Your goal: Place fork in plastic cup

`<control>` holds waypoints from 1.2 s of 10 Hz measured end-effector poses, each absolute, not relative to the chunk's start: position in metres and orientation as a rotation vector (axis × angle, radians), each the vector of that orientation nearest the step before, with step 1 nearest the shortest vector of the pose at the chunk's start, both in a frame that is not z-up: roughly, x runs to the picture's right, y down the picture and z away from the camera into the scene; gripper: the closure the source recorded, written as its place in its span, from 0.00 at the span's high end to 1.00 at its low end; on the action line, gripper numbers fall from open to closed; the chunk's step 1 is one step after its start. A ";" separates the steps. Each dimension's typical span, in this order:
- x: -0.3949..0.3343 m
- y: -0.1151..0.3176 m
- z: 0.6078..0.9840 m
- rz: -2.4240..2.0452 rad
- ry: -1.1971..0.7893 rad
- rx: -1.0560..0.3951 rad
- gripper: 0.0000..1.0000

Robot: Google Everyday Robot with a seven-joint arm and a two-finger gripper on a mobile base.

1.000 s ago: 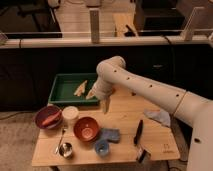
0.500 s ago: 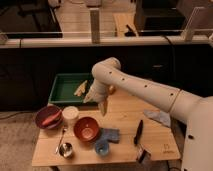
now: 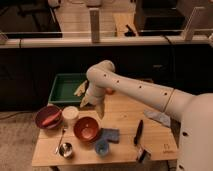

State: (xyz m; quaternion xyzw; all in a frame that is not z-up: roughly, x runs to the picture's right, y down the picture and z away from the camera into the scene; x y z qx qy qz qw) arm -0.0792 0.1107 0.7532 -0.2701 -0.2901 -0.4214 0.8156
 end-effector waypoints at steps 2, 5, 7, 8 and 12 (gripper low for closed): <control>-0.084 0.119 0.755 -0.924 -0.625 -0.579 0.80; -0.089 0.130 0.761 -0.949 -0.633 -0.584 0.80; -0.093 0.140 0.765 -0.971 -0.641 -0.592 0.80; -0.093 0.144 0.766 -0.979 -0.644 -0.597 0.80; -0.111 0.130 0.759 -1.025 -0.614 -0.608 0.80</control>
